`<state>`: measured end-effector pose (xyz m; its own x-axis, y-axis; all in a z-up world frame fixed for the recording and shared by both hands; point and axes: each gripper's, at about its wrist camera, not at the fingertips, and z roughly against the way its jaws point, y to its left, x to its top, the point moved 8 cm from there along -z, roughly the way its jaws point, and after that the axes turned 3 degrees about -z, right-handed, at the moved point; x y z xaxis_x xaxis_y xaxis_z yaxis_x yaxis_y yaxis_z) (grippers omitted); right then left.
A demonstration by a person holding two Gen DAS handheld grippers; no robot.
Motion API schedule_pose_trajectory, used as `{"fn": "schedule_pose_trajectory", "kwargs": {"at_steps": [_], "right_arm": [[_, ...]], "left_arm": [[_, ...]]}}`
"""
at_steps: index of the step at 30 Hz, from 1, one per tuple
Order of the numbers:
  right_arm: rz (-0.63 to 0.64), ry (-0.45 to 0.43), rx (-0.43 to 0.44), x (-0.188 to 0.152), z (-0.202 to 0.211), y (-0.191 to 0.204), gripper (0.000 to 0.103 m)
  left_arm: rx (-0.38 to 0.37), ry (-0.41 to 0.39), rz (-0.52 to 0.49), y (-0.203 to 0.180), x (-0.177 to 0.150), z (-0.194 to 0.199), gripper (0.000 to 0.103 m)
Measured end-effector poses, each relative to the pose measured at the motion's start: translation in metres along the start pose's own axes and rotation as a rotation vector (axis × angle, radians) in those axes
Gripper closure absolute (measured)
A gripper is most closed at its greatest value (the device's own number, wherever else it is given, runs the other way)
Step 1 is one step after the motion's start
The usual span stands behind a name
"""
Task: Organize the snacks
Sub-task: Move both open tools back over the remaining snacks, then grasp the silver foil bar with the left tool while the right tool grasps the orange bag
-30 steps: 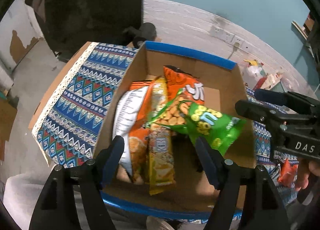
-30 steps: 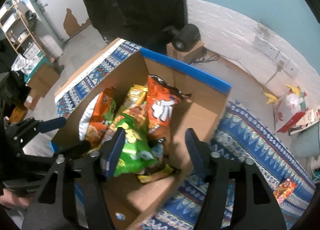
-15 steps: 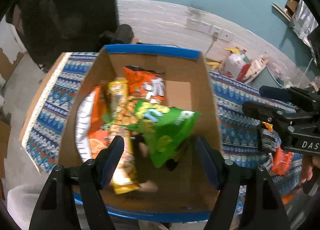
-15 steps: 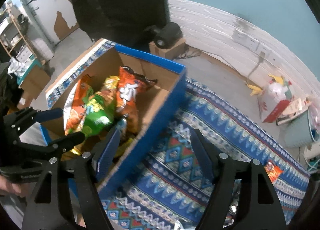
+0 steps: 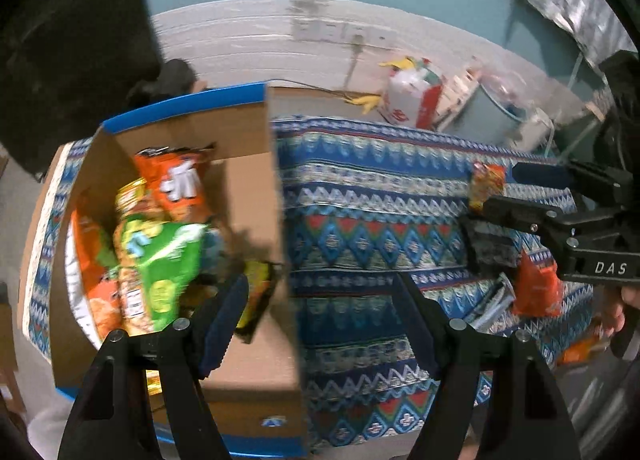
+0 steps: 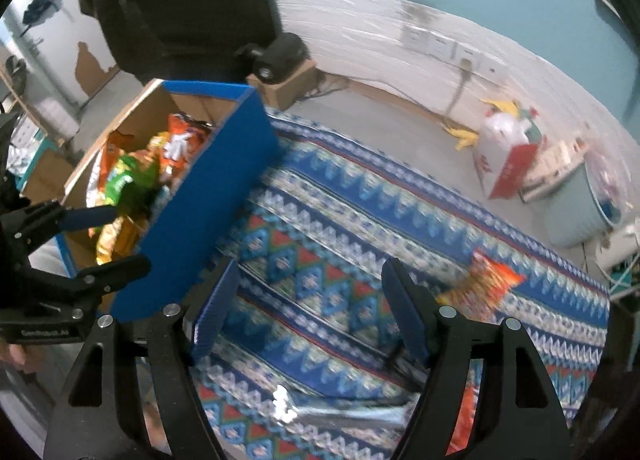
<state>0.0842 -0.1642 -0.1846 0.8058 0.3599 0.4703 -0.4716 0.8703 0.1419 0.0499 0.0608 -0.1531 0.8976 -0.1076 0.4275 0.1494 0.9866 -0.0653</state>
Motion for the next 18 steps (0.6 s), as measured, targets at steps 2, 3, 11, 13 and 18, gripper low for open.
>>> {"fn": "schedule_pose_trajectory", "kwargs": {"at_steps": [2, 3, 11, 13, 18], "right_arm": [[-0.009, 0.009, -0.010, -0.010, 0.004, -0.013, 0.029], [-0.015, 0.014, -0.015, -0.016, 0.006, -0.022, 0.029], [-0.090, 0.060, -0.058, -0.066, 0.019, -0.080, 0.024], [-0.104, 0.079, -0.068, -0.079, 0.019, -0.094, 0.024], [-0.154, 0.157, -0.075, -0.116, 0.010, -0.125, 0.024]], "left_arm": [[-0.017, 0.014, -0.032, -0.016, 0.000, -0.004, 0.027], [-0.026, 0.020, -0.044, -0.022, 0.001, -0.007, 0.026], [-0.102, 0.085, -0.157, -0.086, -0.007, -0.030, 0.024], [-0.111, 0.092, -0.189, -0.100, -0.010, -0.035, 0.024], [-0.122, 0.106, -0.258, -0.126, -0.021, -0.051, 0.024]]}}
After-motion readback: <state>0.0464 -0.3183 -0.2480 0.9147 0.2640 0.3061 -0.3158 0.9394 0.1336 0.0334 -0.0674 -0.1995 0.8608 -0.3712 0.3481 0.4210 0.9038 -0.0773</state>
